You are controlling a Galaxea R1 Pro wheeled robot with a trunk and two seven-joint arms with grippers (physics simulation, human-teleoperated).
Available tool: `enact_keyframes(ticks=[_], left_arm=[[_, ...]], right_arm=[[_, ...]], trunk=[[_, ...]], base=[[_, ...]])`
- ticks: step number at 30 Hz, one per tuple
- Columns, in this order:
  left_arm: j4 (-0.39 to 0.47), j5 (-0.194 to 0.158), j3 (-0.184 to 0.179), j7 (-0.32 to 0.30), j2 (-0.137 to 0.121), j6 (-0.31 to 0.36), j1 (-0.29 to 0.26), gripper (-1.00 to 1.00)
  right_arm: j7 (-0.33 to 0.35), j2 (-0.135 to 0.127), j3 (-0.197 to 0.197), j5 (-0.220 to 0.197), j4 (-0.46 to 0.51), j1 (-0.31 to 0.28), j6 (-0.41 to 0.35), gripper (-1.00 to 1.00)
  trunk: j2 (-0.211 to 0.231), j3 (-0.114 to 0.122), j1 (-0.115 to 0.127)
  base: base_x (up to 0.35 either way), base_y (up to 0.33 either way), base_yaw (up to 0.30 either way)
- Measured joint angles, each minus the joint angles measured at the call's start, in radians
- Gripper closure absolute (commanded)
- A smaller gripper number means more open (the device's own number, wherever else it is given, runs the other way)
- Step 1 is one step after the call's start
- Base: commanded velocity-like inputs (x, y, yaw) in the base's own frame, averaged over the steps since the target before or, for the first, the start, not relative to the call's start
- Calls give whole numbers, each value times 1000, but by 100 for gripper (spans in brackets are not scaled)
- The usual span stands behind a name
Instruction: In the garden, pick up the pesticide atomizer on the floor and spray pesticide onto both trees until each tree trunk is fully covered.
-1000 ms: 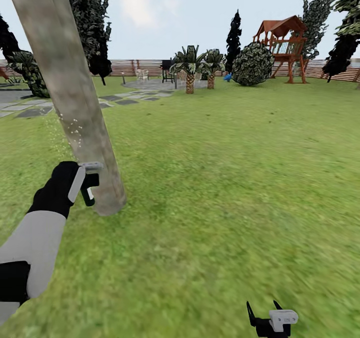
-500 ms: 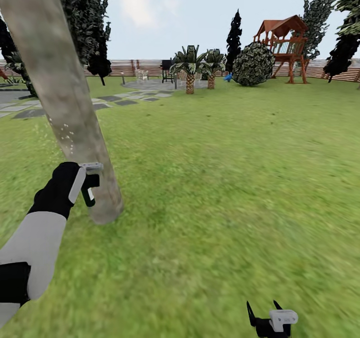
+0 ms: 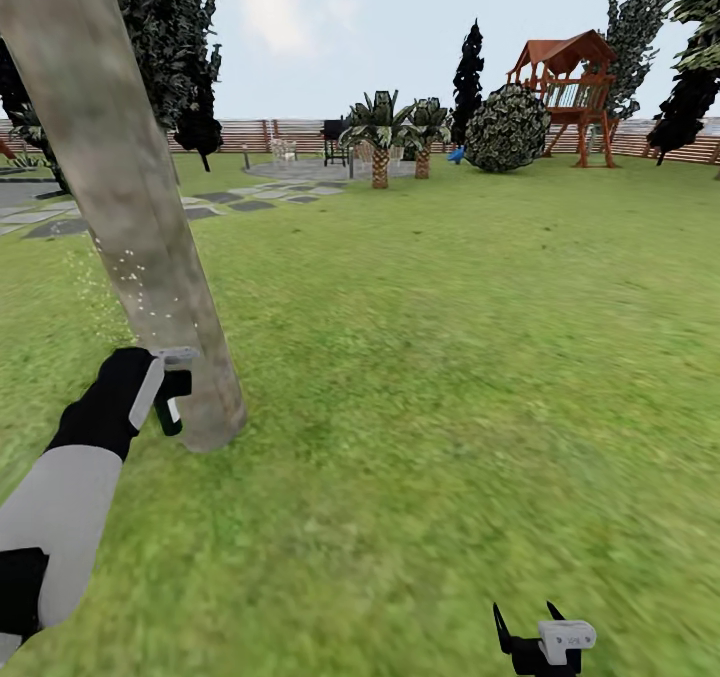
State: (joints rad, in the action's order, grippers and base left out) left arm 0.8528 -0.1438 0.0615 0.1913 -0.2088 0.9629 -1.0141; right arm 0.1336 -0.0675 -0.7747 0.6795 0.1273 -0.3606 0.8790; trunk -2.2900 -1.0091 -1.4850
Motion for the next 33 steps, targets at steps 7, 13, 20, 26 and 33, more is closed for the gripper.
enact_keyframes(ticks=[7, 13, 20, 26, 33], left_arm=[[-1, 19, 10, 2, -43, 4, 4, 100], [-1, -9, 2, 3, -6, 1, 15, 100], [-1, 24, 8, 8, 16, 1, 19, 100], [3, 11, 6, -1, -50, 0, 54, 100], [4, -5, 1, 1, -12, 0, 60, 100]], right_arm=[[1, 0, 0, 0, 0, 0, 0, -100], [1, 0, 0, 0, 0, 0, 0, -100], [0, 0, 0, 0, 0, 0, 0, -100], [0, 0, 0, 0, 0, 0, 0, -100], [0, 0, 0, 0, 0, 0, 0, -100]], trunk=[[0, 0, 0], [0, 0, 0], [0, 0, 0], [0, 0, 0], [0, 0, 0]], base=[[0, 0, 0], [0, 0, 0], [0, 0, 0], [0, 0, 0], [237, 56, 0]])
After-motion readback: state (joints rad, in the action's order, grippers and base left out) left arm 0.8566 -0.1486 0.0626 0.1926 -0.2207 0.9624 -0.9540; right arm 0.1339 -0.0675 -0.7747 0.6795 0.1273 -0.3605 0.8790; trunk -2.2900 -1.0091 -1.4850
